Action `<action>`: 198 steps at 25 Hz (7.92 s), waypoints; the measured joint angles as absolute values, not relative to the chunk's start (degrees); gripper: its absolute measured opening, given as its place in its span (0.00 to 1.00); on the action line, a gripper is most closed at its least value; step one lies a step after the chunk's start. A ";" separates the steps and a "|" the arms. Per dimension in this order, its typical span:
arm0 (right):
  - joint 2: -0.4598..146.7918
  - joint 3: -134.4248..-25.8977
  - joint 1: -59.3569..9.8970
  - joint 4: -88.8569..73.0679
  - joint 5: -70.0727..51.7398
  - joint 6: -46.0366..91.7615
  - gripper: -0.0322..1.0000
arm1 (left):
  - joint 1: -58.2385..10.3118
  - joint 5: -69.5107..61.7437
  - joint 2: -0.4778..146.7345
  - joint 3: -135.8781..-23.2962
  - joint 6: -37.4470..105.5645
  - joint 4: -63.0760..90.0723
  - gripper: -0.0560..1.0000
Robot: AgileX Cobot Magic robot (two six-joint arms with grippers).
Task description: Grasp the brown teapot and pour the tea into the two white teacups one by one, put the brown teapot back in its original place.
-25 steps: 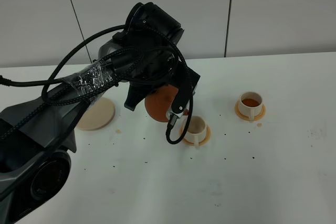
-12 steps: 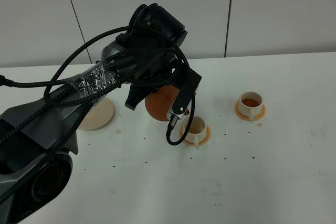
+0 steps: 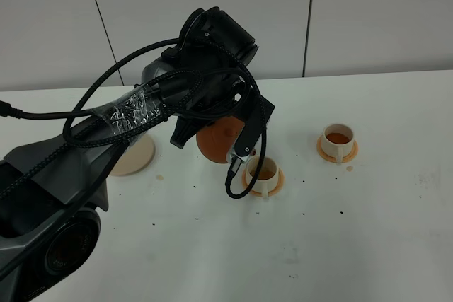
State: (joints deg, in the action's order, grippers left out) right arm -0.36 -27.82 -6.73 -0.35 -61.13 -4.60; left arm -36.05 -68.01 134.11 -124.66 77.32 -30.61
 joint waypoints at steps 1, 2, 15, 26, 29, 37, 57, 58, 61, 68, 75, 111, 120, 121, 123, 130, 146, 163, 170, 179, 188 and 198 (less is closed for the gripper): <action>-0.36 -27.82 -6.73 -0.35 -61.13 -4.60 0.26 | -36.05 -68.01 134.11 -124.66 77.32 -30.71 0.22; -0.36 -27.82 -6.73 -0.35 -61.13 -4.60 0.26 | -36.07 -68.01 134.11 -124.66 77.32 -30.83 0.22; -0.36 -27.82 -6.73 -0.35 -61.13 -4.53 0.26 | -36.12 -68.01 134.11 -124.66 76.73 -31.65 0.22; -0.36 -27.82 -6.73 -0.35 -61.13 -4.60 0.26 | -36.12 -68.01 134.11 -124.66 76.73 -31.90 0.22; -0.36 -27.82 -6.73 -0.35 -61.13 -4.60 0.26 | -36.12 -68.01 134.11 -124.66 76.73 -31.95 0.22; -0.36 -27.82 -6.73 -0.35 -61.13 -4.60 0.26 | -36.12 -68.01 134.11 -124.66 76.73 -32.01 0.22; -0.36 -27.82 -6.73 0.00 -61.13 -4.59 0.26 | -37.18 -68.01 134.11 -124.66 76.67 -33.37 0.22; -0.36 -27.82 -6.73 0.00 -61.13 -4.59 0.26 | -37.25 -68.01 134.11 -124.66 76.67 -33.37 0.22; -0.36 -27.82 -6.73 0.00 -61.13 -4.59 0.26 | -37.25 -68.01 134.11 -124.66 76.67 -33.44 0.22; -0.36 -27.82 -6.73 0.00 -61.13 -4.59 0.26 | -37.25 -68.01 134.11 -124.66 76.49 -33.49 0.22; -0.36 -27.82 -6.73 0.56 -61.13 -4.59 0.26 | -37.25 -68.01 134.11 -124.66 76.41 -33.49 0.22; -0.36 -27.82 -6.73 0.60 -61.13 -4.59 0.26 | -37.99 -68.01 134.11 -124.66 75.82 -35.08 0.22; -0.36 -27.82 -6.73 0.60 -61.13 -4.59 0.26 | -37.99 -68.01 134.11 -124.66 75.82 -35.25 0.22; -0.36 -27.82 -6.73 0.60 -61.13 -4.59 0.26 | -37.99 -68.01 134.11 -124.66 75.82 -35.25 0.22; -0.36 -27.82 -6.73 0.60 -61.13 -4.59 0.26 | -37.99 -68.01 134.11 -124.66 75.74 -35.25 0.22; -0.36 -27.82 -6.73 0.60 -61.13 -4.59 0.26 | -37.99 -68.01 134.11 -124.66 75.64 -35.30 0.22; -0.36 -27.82 -6.73 0.60 -61.13 -4.59 0.26 | -37.99 -68.01 134.11 -124.66 75.51 -35.40 0.22; -0.36 -27.82 -6.73 0.60 -61.13 -4.59 0.26 | -37.93 -68.01 134.11 -124.66 73.57 -30.93 0.22; -0.36 -27.82 -6.73 0.60 -61.13 -4.59 0.26 | -37.48 -68.01 134.11 -124.66 72.35 -29.67 0.22; -0.36 -27.82 -6.73 0.60 -61.13 -4.59 0.26 | -35.45 -68.01 133.88 -124.66 71.64 -26.48 0.22; -0.36 -27.82 -6.73 0.60 -61.13 -4.59 0.26 | -32.66 -68.06 131.95 -124.55 69.03 -21.66 0.22; -0.36 -27.82 -6.73 0.00 -61.13 -4.59 0.26 | -30.34 -68.06 131.88 -124.48 67.65 -15.14 0.22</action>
